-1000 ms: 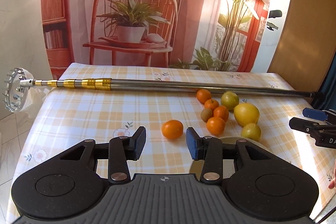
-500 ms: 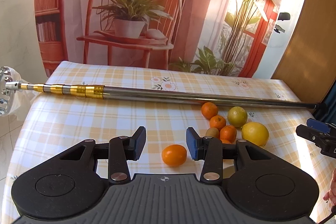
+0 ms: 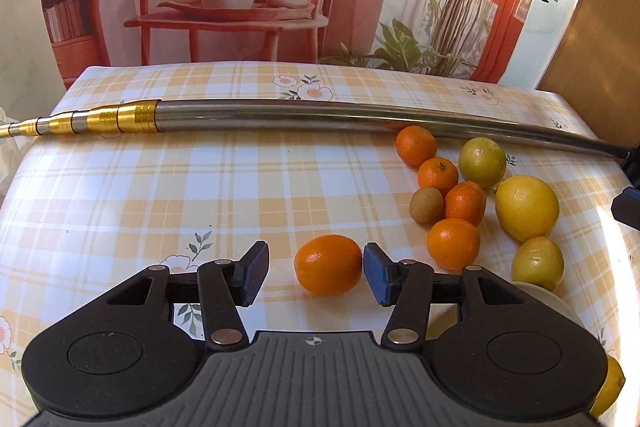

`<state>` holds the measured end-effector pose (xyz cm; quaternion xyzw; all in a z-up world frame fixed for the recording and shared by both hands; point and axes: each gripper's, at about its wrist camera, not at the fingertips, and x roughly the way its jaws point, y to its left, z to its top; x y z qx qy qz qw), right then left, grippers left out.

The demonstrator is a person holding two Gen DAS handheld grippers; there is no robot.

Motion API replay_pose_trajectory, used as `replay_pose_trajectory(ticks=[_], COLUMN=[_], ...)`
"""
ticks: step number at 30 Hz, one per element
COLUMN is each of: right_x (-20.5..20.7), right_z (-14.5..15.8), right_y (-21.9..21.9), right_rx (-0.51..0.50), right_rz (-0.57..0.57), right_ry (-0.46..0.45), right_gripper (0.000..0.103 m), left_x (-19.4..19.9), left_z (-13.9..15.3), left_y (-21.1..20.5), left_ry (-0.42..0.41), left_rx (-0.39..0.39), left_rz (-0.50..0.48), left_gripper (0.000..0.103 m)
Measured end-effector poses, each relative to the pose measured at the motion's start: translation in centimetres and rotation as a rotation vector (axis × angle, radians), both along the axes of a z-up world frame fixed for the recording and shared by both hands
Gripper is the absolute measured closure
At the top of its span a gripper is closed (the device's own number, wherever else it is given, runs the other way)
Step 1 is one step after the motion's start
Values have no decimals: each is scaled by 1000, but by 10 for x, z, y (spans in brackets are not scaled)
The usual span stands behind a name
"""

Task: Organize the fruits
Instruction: 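Move both open tools back toward the remaining fruit, then close the left tool on a tangerine while the right tool grasps another lemon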

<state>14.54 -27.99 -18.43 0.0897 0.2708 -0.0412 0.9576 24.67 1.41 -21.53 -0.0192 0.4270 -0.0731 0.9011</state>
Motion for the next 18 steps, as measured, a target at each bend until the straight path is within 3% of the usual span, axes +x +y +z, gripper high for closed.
replay_pose_trajectory(ticks=[6,9,18], right_x=[4,6,9], right_z=[-4,-5,-11], right_y=[0,-2,-4], right_rx=[9,12,25], right_rz=[-4,-6,-6], right_ry=[13,21,37], right_gripper=[28,28,28], left_x=[9,9,-2], left_z=[-9,-12,-6], left_y=[-5,-8,-9], left_ry=[20,14,-20], left_rx=[6,18,40], left_rz=[-5,-11,-20], left_gripper=[49,61,62])
